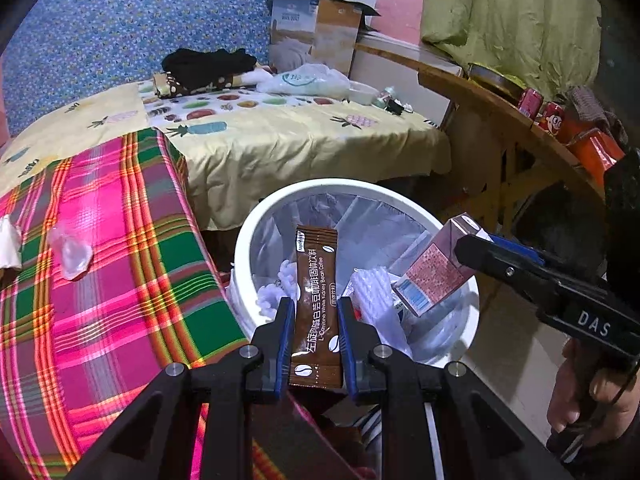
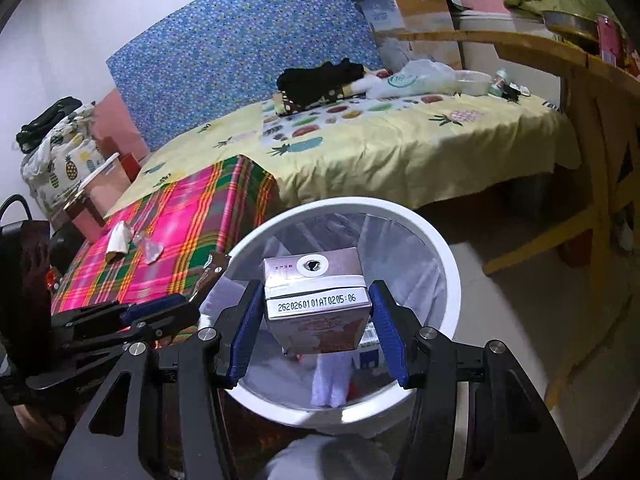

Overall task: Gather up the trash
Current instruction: 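Carry the snack wrapper and milk carton with both tools over the white bin, then open both tools to drop the wrapper and milk carton into the bin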

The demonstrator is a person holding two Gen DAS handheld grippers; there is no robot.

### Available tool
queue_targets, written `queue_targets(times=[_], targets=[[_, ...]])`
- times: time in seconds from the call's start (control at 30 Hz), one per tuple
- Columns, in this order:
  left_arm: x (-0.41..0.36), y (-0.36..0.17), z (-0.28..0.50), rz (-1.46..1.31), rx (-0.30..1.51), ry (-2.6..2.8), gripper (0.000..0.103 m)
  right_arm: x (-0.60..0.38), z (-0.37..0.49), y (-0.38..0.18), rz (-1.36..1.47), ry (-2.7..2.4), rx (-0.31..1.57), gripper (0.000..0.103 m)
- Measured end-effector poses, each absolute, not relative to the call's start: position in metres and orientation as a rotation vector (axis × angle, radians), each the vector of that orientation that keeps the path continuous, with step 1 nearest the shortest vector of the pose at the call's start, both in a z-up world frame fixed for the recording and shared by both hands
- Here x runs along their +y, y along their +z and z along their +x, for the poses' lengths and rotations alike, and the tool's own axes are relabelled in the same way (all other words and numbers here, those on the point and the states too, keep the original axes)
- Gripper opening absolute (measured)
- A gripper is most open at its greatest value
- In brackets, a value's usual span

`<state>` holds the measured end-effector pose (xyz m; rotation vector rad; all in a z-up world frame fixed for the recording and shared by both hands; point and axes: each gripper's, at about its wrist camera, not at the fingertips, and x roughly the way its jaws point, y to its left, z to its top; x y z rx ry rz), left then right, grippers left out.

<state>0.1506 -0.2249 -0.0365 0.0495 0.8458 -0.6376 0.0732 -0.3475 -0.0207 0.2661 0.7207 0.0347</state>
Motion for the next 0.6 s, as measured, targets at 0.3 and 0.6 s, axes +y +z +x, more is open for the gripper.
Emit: queue_targets(times=[0.3,0.6], targets=[[-0.237,-0.045,0.167,0.044,0.854,-0.643,0.028,-0.355,0.080,-0.031,0.273,0.020,0.762,0.055],[-0.231,-0.040,0.168,0.015,0.823,-0.648,0.045,-0.359,0.080,-0.028,0.273,0.016,0.738,0.061]])
